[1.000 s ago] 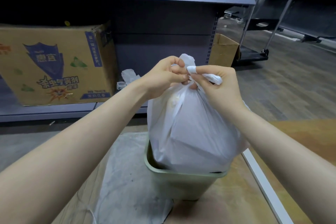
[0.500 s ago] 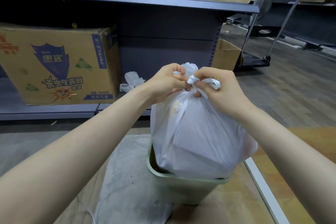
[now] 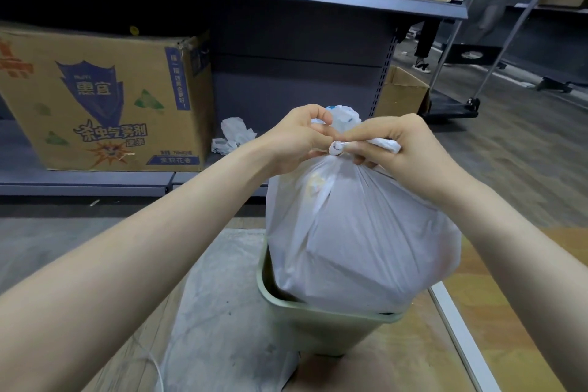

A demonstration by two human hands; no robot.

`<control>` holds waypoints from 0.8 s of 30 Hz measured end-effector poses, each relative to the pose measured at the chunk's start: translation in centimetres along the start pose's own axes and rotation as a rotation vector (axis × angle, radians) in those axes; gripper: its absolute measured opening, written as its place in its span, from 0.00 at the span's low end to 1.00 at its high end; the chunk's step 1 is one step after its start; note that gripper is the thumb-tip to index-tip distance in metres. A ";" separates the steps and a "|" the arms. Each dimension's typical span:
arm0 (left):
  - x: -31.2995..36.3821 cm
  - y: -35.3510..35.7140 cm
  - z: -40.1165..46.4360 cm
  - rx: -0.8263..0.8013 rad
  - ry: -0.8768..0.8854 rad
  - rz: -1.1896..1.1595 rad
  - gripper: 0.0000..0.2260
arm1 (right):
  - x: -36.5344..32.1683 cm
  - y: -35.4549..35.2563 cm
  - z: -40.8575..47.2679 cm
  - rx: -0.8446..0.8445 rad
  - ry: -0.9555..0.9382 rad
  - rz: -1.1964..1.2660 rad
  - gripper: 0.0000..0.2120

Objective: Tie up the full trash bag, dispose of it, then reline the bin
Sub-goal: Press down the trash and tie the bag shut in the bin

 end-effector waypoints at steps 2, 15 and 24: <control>0.0 0.0 0.0 0.010 0.007 -0.012 0.13 | 0.1 0.1 0.1 -0.040 0.031 -0.031 0.06; 1.1 0.9 -0.9 0.054 0.230 0.098 0.15 | 1.7 0.3 0.1 0.257 0.221 -0.027 0.15; 2.5 1.9 -1.8 0.079 0.549 0.516 0.16 | 1.9 0.8 0.2 0.453 0.240 -0.132 0.14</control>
Point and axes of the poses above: each hand's wrist, its own z-axis towards the middle knuckle, its own y-axis out of the palm, x = y × z, the point moved 4 cm from there along z, towards the middle knuckle, and after that the axes turned 9 degrees about y, right-handed, at the moved point
